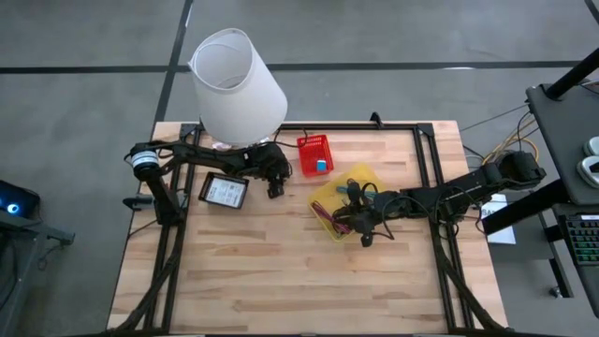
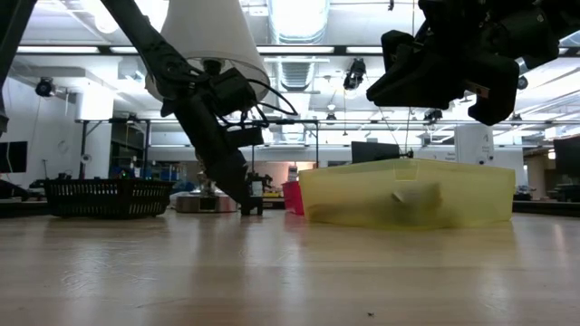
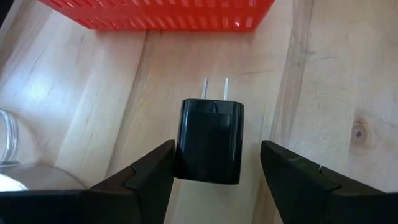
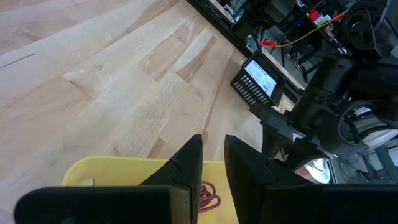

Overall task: Pick and place items into bin
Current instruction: Put the black charger adapter into the red bin

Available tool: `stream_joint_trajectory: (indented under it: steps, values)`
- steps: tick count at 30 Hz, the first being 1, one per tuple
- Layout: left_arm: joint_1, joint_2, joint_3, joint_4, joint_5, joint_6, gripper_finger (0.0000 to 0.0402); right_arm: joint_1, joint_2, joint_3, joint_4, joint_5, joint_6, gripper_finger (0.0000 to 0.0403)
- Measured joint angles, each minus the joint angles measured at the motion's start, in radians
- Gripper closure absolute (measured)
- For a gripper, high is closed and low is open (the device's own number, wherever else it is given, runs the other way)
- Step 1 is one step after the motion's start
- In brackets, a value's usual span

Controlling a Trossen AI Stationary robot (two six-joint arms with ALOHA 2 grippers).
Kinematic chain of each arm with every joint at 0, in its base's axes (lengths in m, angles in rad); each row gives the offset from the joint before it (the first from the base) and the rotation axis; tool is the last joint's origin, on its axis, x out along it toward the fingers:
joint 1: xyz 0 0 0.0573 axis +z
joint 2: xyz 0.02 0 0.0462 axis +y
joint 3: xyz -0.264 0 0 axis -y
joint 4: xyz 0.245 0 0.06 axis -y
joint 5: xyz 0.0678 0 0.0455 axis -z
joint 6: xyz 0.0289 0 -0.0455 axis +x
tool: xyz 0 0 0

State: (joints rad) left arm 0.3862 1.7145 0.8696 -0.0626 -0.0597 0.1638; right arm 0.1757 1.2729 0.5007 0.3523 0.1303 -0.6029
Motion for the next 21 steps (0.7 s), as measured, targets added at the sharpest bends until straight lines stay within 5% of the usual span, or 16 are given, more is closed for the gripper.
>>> stream_joint_trajectory:
  steps: [5, 12, 21]
  values:
    - [0.0, 0.0, -0.002, 0.001, -0.001, 0.003, 0.0198, 0.0, 0.0, 0.0, 0.0, 0.0, 0.0, 0.0346]
    - [0.0, 0.0, -0.002, 0.003, -0.001, 0.019, 0.0273, 0.0, 0.0, 0.0, 0.0, 0.0, 0.0, 0.0346]
    - [0.0, 0.0, 0.001, 0.001, -0.006, 0.053, 0.0273, 0.0, 0.0, 0.0, 0.0, 0.0, 0.0, 0.0346]
